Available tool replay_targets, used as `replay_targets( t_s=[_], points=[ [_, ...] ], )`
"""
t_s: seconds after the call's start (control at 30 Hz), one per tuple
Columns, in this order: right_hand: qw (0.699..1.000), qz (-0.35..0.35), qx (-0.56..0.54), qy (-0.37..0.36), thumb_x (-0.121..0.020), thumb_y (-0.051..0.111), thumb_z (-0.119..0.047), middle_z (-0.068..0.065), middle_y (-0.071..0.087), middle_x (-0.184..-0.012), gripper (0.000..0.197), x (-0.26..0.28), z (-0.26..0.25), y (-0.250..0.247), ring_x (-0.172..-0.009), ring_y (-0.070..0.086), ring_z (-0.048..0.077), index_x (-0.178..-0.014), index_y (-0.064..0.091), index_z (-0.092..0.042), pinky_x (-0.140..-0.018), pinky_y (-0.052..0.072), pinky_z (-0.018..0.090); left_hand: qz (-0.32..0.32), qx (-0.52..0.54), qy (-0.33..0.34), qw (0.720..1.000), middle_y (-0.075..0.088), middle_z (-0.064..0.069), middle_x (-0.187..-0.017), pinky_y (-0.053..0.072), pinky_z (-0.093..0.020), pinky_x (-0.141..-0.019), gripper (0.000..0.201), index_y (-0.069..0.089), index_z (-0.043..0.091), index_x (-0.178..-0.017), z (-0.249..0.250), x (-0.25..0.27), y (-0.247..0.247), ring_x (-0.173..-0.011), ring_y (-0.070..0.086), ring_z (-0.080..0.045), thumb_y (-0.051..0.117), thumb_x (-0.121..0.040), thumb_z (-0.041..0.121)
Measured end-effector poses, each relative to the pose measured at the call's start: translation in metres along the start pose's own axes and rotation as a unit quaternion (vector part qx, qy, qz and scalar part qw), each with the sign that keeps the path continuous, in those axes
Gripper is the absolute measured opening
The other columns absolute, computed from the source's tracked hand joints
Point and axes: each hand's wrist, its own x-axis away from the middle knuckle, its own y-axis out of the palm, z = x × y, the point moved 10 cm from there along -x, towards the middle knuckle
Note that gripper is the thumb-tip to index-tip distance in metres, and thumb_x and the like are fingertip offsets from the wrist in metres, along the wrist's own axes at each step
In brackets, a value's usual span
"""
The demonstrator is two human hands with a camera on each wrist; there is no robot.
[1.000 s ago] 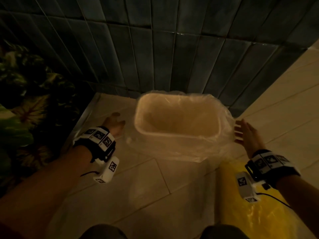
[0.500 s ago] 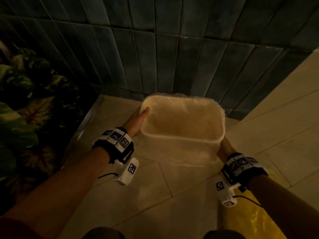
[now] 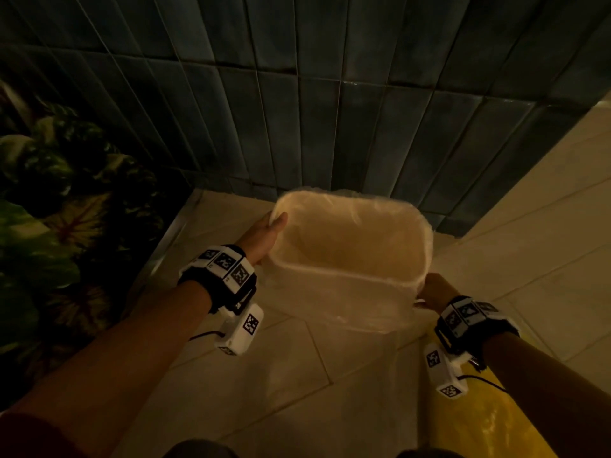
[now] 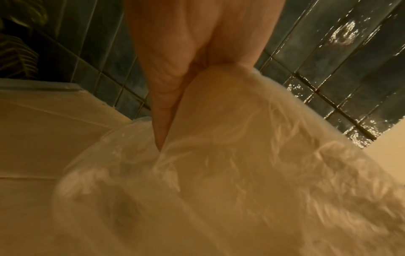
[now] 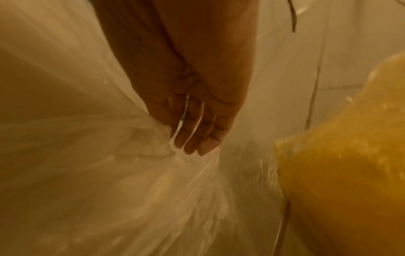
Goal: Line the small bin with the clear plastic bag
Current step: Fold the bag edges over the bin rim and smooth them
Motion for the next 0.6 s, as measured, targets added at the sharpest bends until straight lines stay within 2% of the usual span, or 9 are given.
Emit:
replay_targets(
  t_s=[0.07, 0.13, 0.2, 0.27, 0.3, 0.37, 0.43, 0.5, 0.6],
  points=[
    [0.995, 0.07, 0.045, -0.048, -0.088, 0.053, 0.002, 0.019, 0.063, -0.106, 0.024, -0.006, -0.009, -0.021, -0.097, 0.059, 0.034, -0.11, 0.061, 0.004, -0.089, 0.045, 0.045, 0.002, 0.0, 0.001, 1.0, 0.054, -0.004, -0.132, 0.044, -0.035, -0.094, 0.053, 0.038, 0.024, -0.14, 0.001, 0.0, 0.0, -0.114, 0.055, -0.024, 0.04, -0.094, 0.049],
    [0.983, 0.149, -0.02, -0.106, -0.087, 0.053, -0.006, 0.016, 0.065, -0.104, 0.022, 0.001, -0.027, -0.047, -0.106, 0.059, 0.036, -0.105, 0.065, -0.006, -0.089, 0.047, 0.043, 0.009, -0.001, 0.02, 1.0, 0.05, -0.001, -0.133, 0.041, -0.033, -0.092, 0.061, 0.024, 0.031, -0.146, 0.007, -0.001, -0.003, -0.118, 0.051, -0.023, 0.044, -0.092, 0.05],
    [0.957, 0.184, -0.165, -0.152, -0.09, 0.049, -0.014, 0.011, 0.063, -0.115, 0.027, 0.015, -0.049, -0.068, -0.114, 0.056, 0.034, -0.112, 0.064, -0.011, -0.096, 0.047, 0.045, 0.022, -0.012, 0.047, 0.999, 0.039, -0.002, -0.147, 0.036, -0.038, -0.104, 0.074, 0.009, 0.037, -0.148, 0.018, -0.002, -0.008, -0.132, 0.041, -0.025, 0.05, -0.088, 0.05],
    [0.942, 0.161, -0.209, -0.209, -0.094, 0.044, -0.024, 0.005, 0.057, -0.126, 0.033, 0.031, -0.08, -0.069, -0.12, 0.051, 0.029, -0.123, 0.057, -0.019, -0.103, 0.042, 0.047, 0.019, -0.043, 0.099, 0.994, 0.025, -0.001, -0.155, 0.029, -0.043, -0.113, 0.073, 0.005, 0.041, -0.146, 0.037, 0.0, -0.008, -0.14, 0.029, -0.023, 0.052, -0.091, 0.043],
    [0.947, 0.138, -0.16, -0.243, -0.096, 0.043, -0.03, 0.004, 0.054, -0.131, 0.034, 0.041, -0.1, -0.061, -0.123, 0.049, 0.026, -0.127, 0.053, -0.025, -0.105, 0.04, 0.046, 0.016, -0.075, 0.13, 0.989, 0.021, 0.0, -0.157, 0.026, -0.044, -0.115, 0.069, 0.007, 0.041, -0.146, 0.047, 0.001, -0.005, -0.142, 0.025, -0.021, 0.051, -0.093, 0.035],
    [0.957, 0.1, 0.005, -0.271, -0.097, 0.044, -0.035, 0.004, 0.044, -0.143, 0.04, 0.052, -0.124, -0.037, -0.129, 0.043, 0.025, -0.136, 0.041, -0.032, -0.107, 0.035, 0.041, 0.009, -0.172, 0.177, 0.969, 0.017, -0.002, -0.158, 0.023, -0.039, -0.117, 0.066, 0.011, 0.035, -0.148, 0.061, 0.002, 0.004, -0.144, 0.021, -0.021, 0.047, -0.096, 0.017],
    [0.949, 0.094, 0.144, -0.263, -0.097, 0.045, -0.026, 0.007, 0.038, -0.147, 0.047, 0.053, -0.129, -0.02, -0.13, 0.042, 0.03, -0.142, 0.032, -0.032, -0.103, 0.035, 0.037, 0.008, -0.25, 0.175, 0.952, 0.019, -0.007, -0.157, 0.024, -0.036, -0.116, 0.065, 0.013, 0.027, -0.149, 0.059, -0.001, 0.011, -0.143, 0.024, -0.024, 0.041, -0.095, 0.003],
    [0.947, 0.105, 0.17, -0.253, -0.097, 0.041, -0.013, 0.015, 0.041, -0.144, 0.052, 0.054, -0.129, -0.017, -0.125, 0.046, 0.035, -0.144, 0.029, -0.031, -0.098, 0.039, 0.036, 0.028, -0.26, 0.136, 0.956, 0.021, -0.01, -0.155, 0.028, -0.041, -0.115, 0.065, 0.011, 0.026, -0.149, 0.05, -0.003, 0.009, -0.141, 0.027, -0.027, 0.036, -0.095, 0.0],
    [0.956, 0.128, 0.146, -0.222, -0.097, 0.037, -0.007, 0.022, 0.052, -0.13, 0.048, 0.05, -0.12, -0.021, -0.115, 0.051, 0.038, -0.142, 0.032, -0.024, -0.083, 0.038, 0.031, 0.055, -0.26, 0.125, 0.956, 0.026, -0.013, -0.152, 0.031, -0.045, -0.112, 0.065, 0.01, 0.027, -0.149, 0.045, 0.001, 0.007, -0.138, 0.031, -0.03, 0.037, -0.095, 0.003]
  ],
)
